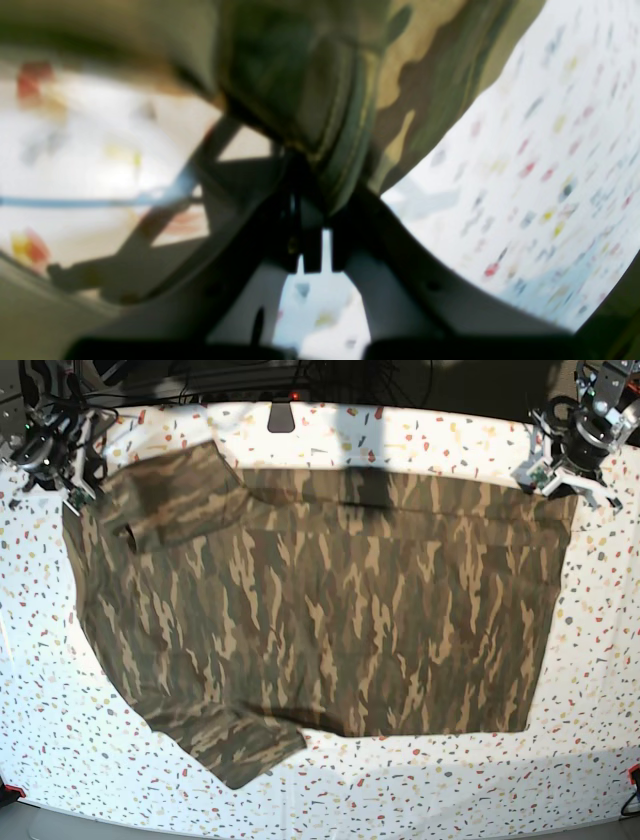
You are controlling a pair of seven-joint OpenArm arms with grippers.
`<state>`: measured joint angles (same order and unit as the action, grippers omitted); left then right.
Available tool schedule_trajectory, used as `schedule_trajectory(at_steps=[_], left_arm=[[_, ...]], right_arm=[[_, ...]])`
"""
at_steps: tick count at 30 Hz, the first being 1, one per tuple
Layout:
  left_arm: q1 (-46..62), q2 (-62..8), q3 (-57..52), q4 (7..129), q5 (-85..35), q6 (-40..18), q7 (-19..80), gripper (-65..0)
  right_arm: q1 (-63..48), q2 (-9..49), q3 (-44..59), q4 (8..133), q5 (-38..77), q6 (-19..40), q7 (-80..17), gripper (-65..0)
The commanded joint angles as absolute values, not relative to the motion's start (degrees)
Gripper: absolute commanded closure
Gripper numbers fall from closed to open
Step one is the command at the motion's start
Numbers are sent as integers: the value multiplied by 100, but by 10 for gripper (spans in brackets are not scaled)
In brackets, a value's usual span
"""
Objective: Fold the T-shirt properly
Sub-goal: 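Drag the shirt toward the robot with both grippers, then release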
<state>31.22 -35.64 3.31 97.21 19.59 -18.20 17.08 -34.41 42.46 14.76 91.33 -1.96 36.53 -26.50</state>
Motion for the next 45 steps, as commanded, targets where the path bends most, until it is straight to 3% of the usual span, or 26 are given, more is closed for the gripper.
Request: schedule_trajectory(at_steps=[1, 11, 30, 31, 34, 37, 42, 45], left_arm=[[3245, -3638, 294, 9826, 1988, -1763, 1890, 0], [4012, -3638, 294, 10396, 1990, -1745, 2047, 0], [4209, -3638, -395, 11093, 1730, -1564, 2694, 0], [4209, -3638, -454, 11107, 1638, -1566, 2773, 0], [4211, -3638, -622, 11111, 1433, -1592, 3057, -146], [4250, -3642, -738, 11111, 1326, -1789, 3400, -236], [4318, -3640, -869, 11113, 1361, -1900, 3642, -237], [4318, -3638, -1127, 11113, 1334, -1789, 3151, -237]], right_arm=[[-3642, 4348, 1664, 9137, -202, 3747, -2834, 0], [-4735, 4327, 2217, 9139, 69, 3857, -2364, 0], [-4764, 4241, 2217, 9443, 541, 4000, -2545, 0], [-4764, 4241, 2217, 9507, 554, 4000, -2655, -51], [-4764, 4257, 2220, 9721, 720, 4000, -3059, -169], [-4766, 4254, 2346, 9961, 893, 4000, -3212, -176], [-4764, 4254, 2998, 10300, 1382, 4000, -3216, -176], [-4762, 4257, 3507, 10475, 1754, 4000, -3076, -176]])
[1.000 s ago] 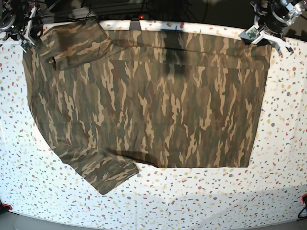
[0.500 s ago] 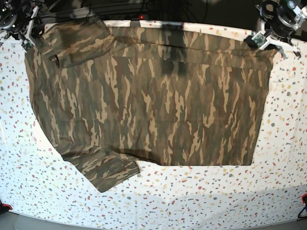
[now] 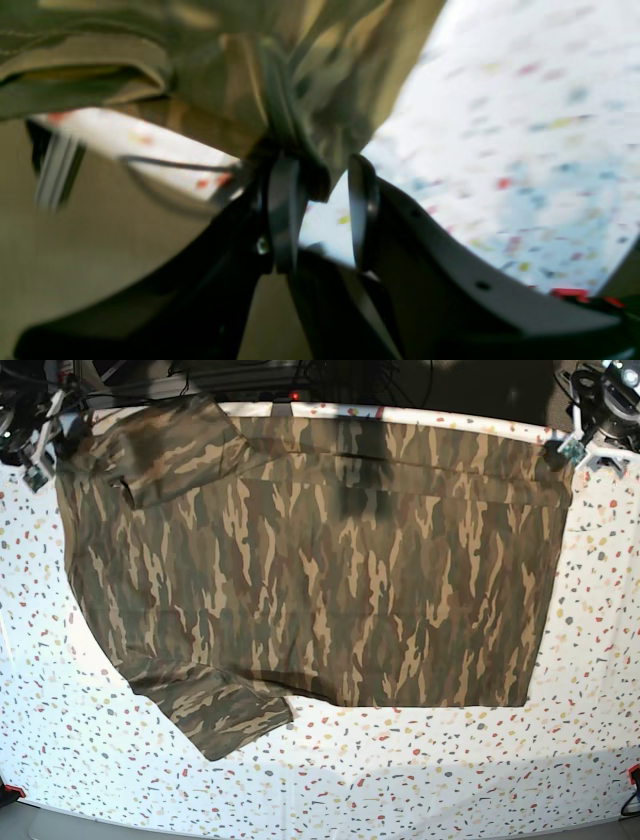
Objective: Fold the T-shirt properly
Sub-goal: 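Drag the shirt toward the robot with both grippers, then release, then reach both grippers to the shirt's hem corners and grasp them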
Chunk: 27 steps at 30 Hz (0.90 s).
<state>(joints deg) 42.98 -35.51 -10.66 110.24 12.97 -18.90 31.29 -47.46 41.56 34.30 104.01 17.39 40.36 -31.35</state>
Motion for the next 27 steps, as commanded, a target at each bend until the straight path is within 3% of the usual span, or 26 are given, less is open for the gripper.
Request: schedule_trajectory(at_steps=[1, 6, 18, 22, 27], left_arm=[[4318, -3638, -1234, 11113, 1297, -1675, 2910, -237], [4156, -3638, -1833, 11111, 405, -1479, 2263, -237], [3183, -3636, -2213, 11076, -1142, -1629, 2222, -237], [2812, -3636, -2206, 10779, -1678, -1645, 2163, -237], [2263, -3634, -2202, 9915, -2268, -2147, 1870, -237]], right_arm=[[-4759, 4272, 3642, 10497, 1890, 4000, -2932, -176], [-4707, 4285, 3819, 10495, 2169, 4000, -2683, -176], [-4491, 4285, 3817, 10495, 2171, 4000, -2685, -177], [-4209, 4278, 3811, 10495, 2773, 4000, -2672, -177], [-3632, 4268, 3509, 10460, 3179, 4000, -3131, -177]])
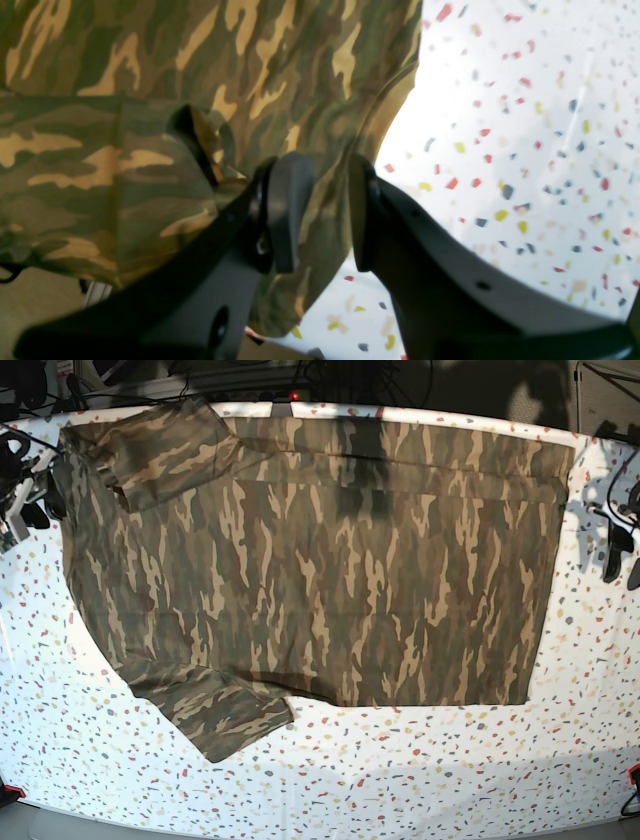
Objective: Fold the T-shirt properly
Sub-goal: 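Reach both grippers to the shirt's hem corners and grasp them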
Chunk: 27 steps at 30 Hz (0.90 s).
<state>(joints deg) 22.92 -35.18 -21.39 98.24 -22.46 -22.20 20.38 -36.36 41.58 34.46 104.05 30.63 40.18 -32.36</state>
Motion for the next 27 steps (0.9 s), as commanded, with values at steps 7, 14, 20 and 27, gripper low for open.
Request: schedule_trajectory(at_steps=[7, 14, 20, 27], left_arm=[[1116, -3618, -2095, 8584, -2904, -2670, 1822, -237], [-495, -3542, -845, 6973, -2842, -2685, 1859, -237], [-2259, -3170, -60, 4882, -2700, -2685, 1625, -237], [-3795, -2808, 97, 2974, -2204, -2755, 1245, -237]], right_arm=[[-2270, 4233, 2303, 9845, 3120, 3868, -3291, -177], [-215, 3798, 1284, 8429, 3004, 3496, -3684, -177], [1529, 3415, 1170, 7395, 3208, 3509, -4560, -177], [2460, 3332, 836, 6532, 3197, 3514, -4797, -176]])
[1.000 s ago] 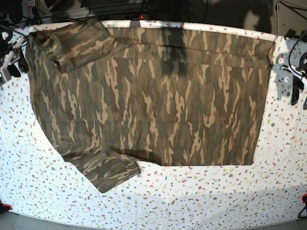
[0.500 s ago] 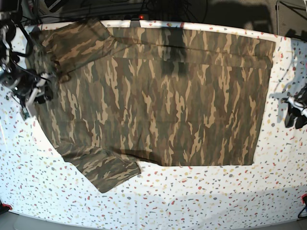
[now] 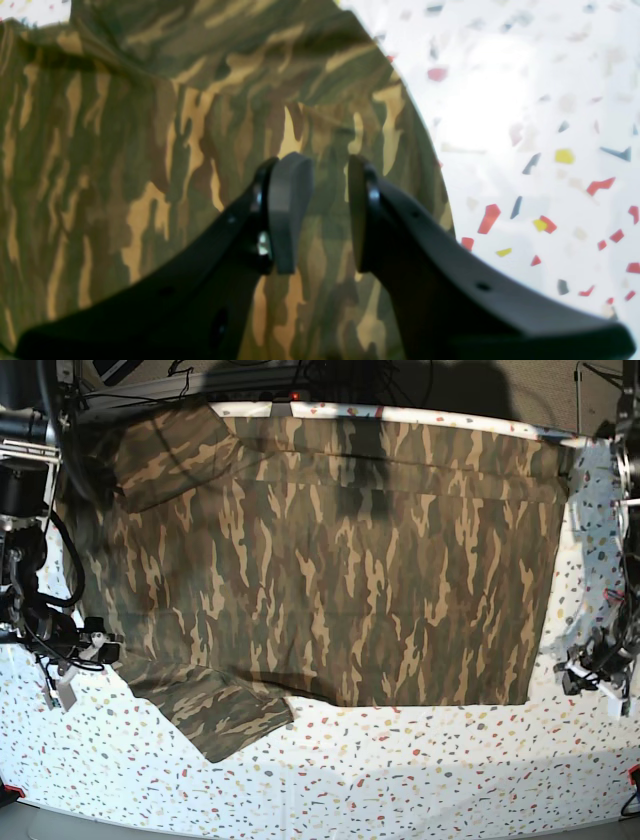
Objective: Fold the T-shirt properly
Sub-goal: 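Reach both grippers to the shirt's hem corners and grasp them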
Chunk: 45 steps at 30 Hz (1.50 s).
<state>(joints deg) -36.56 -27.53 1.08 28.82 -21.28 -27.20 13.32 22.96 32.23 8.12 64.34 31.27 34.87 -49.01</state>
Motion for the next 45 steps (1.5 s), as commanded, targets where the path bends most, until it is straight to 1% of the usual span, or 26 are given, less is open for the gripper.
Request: schedule_trajectory(at_steps=[1, 4, 8, 10, 11, 15, 18, 22, 23, 24, 26, 27, 28, 31, 36, 39, 40, 44, 45], left_arm=[[-3933, -2729, 97, 2751, -2045, -2823, 1131, -237], [-4204, -2436, 97, 2145, -1382, -2853, 757, -237], [-4372, -2150, 95, 1439, -460, -2842, -5, -237], [-4416, -2086, 95, 1208, -276, -2694, -261, -236], [-4414, -2064, 95, 1157, -274, -2606, -307, -236], [-4381, -2029, 95, 1103, -276, -2574, -200, -230], [-4383, -2040, 95, 1028, -261, -2331, -193, -230], [-4362, -1966, 95, 1004, -148, -2403, 3, -229], [-4359, -1918, 95, 1004, -148, -2504, 113, -218], [-4359, -1870, 95, 1004, -141, -2674, 226, -186], [-4364, -1772, 95, 1004, 5, -3015, 305, -76], [-4366, -1721, 95, 1004, 152, -3050, 296, -21], [-4368, -1688, 95, 1004, 279, -3048, 294, 0], [-4368, -1678, 95, 1004, 366, -3046, 213, 0], [-4366, -1747, 95, 1004, 364, -3046, -56, 0], [-4368, -1813, 95, 1004, 244, -3039, -176, 0], [-4366, -1813, 95, 1004, 145, -3020, -169, 0], [-4366, -1780, 89, 1004, 40, -3004, -154, 0], [-4366, -1780, 91, 1004, 43, -3004, -154, 0]], right_arm=[[2508, 3312, 797, 6506, 3194, 3514, -4864, -176], [2530, 3284, 707, 6504, 3197, 3533, -4960, -176], [2541, 3286, 698, 6504, 3192, 3557, -5122, -176], [2541, 3288, 698, 6504, 3192, 3557, -5148, -176], [2541, 3288, 698, 6504, 3192, 3557, -5151, -176], [2543, 3286, 698, 6504, 3199, 3555, -5155, -176], [2556, 3284, 698, 6504, 3199, 3557, -5236, -176], [2569, 3286, 698, 6504, 3197, 3557, -5260, -176], [2571, 3288, 701, 6504, 3199, 3557, -5258, -176], [2574, 3286, 701, 6504, 3201, 3557, -5258, -176], [2600, 3286, 698, 6506, 3199, 3557, -5256, -176], [2626, 3286, 698, 6506, 3197, 3557, -5258, -176], [2655, 3288, 698, 6506, 3197, 3559, -5258, -176], [2749, 3288, 701, 6506, 3194, 3559, -5205, -176], [2810, 3275, 698, 6501, 3114, 3559, -4661, -176], [2969, 3173, 687, 6370, 2644, 3557, -4466, -178], [3070, 3155, 650, 6248, 2558, 3555, -4346, -192], [3789, 3138, 196, 5290, 2174, 3555, -3962, -319], [4025, 3124, 5, 4974, 2034, 3555, -3881, -343]])
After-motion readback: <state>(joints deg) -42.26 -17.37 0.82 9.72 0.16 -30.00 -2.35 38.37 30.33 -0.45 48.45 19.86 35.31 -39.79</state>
